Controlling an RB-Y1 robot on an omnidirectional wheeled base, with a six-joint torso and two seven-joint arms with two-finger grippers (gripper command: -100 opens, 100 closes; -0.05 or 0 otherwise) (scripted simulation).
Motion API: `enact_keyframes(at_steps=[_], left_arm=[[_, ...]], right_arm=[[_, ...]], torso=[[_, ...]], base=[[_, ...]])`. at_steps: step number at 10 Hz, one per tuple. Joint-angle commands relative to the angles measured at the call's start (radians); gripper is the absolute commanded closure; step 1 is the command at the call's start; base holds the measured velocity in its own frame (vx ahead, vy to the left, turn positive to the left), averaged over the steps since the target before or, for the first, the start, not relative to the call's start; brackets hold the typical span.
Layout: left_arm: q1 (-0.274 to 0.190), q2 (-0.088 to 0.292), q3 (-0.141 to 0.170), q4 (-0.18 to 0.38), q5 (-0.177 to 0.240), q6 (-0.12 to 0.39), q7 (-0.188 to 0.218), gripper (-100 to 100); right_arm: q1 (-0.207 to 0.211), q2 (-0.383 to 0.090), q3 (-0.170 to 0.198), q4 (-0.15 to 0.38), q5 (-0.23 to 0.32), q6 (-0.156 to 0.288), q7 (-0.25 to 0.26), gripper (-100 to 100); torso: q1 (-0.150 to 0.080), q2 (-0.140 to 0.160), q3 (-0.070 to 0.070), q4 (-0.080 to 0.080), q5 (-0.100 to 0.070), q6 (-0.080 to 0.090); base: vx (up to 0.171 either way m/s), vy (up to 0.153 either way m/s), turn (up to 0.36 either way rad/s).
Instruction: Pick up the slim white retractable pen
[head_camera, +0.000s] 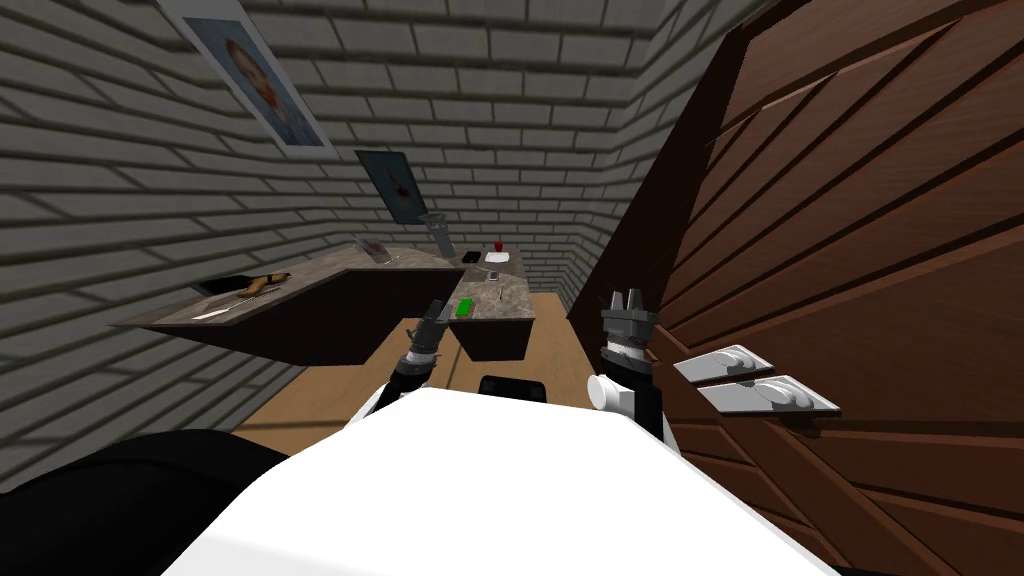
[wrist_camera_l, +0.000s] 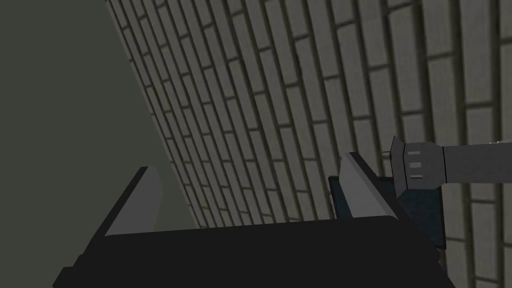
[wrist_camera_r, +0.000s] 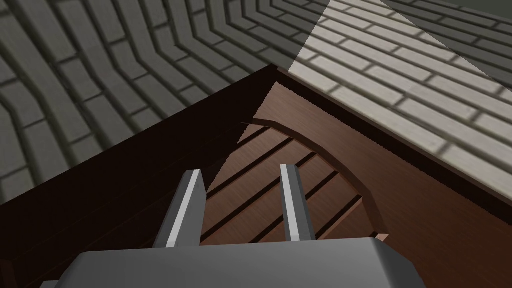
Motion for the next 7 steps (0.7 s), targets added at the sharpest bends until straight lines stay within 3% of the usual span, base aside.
enact_keyframes(at_steps=[1, 2, 3, 6, 7], left_arm=[[0.013, 0.029, -0.012, 0.012, 0.007, -0.005, 0.003, -100], [0.043, 0.069, -0.034, 0.033, 0.024, -0.012, 0.011, -100], [0.043, 0.078, -0.034, 0.033, 0.024, -0.012, 0.011, -100], [0.105, 0.168, -0.079, 0.080, 0.062, -0.021, 0.028, -100], [0.105, 0.184, -0.079, 0.080, 0.062, -0.021, 0.028, -100]], right_arm=[[0.000, 0.000, 0.000, 0.000, 0.000, 0.000, 0.000, 0], [0.000, 0.000, 0.000, 0.000, 0.000, 0.000, 0.000, 0], [0.000, 0.000, 0.000, 0.000, 0.000, 0.000, 0.000, 0], [0.000, 0.000, 0.000, 0.000, 0.000, 0.000, 0.000, 0], [0.000, 0.000, 0.000, 0.000, 0.000, 0.000, 0.000, 0]], torso=[[0.000, 0.000, 0.000, 0.000, 0.000, 0.000], [0.000, -0.001, 0.000, 0.000, 0.000, 0.000], [0.000, 0.000, 0.000, 0.000, 0.000, 0.000], [-0.001, -0.001, -0.001, 0.000, 0.000, 0.000], [-0.001, 0.000, 0.000, 0.000, 0.000, 0.000]], base=[[-0.059, -0.002, 0.010], [-0.068, 0.001, 0.002], [-0.062, 0.001, 0.002], [-0.059, -0.012, -0.014], [-0.064, -0.013, -0.011]])
